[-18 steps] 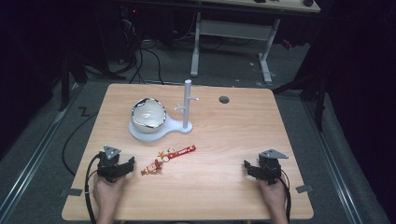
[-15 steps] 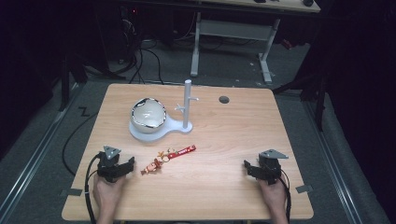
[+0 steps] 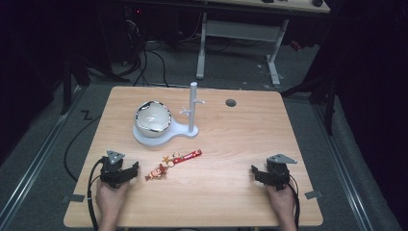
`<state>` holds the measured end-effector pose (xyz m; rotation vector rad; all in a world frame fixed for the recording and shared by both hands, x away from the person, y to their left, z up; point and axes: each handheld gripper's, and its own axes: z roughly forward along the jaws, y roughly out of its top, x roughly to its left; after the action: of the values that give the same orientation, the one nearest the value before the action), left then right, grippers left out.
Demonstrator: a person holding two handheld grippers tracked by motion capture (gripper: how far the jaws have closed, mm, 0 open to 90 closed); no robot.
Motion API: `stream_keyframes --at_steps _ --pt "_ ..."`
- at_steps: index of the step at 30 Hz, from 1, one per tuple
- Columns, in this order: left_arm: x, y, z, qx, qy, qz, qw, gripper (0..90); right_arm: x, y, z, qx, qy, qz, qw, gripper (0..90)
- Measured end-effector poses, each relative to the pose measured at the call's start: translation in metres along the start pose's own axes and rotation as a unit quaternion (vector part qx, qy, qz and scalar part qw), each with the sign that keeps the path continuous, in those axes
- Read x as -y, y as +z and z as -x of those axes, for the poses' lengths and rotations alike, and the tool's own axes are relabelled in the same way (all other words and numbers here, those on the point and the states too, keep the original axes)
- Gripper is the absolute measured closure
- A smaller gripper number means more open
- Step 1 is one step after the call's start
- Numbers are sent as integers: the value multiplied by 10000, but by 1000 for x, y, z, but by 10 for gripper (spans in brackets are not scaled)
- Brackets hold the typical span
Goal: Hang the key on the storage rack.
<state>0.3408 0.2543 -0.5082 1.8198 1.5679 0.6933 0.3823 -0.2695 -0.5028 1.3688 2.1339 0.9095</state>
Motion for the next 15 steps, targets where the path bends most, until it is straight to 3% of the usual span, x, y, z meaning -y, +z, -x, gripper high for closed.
stream_keyframes --at_steps 15 --pt "0 0 0 35 36 -15 10000 294 0 0 0 2 1 -1 10000 296"
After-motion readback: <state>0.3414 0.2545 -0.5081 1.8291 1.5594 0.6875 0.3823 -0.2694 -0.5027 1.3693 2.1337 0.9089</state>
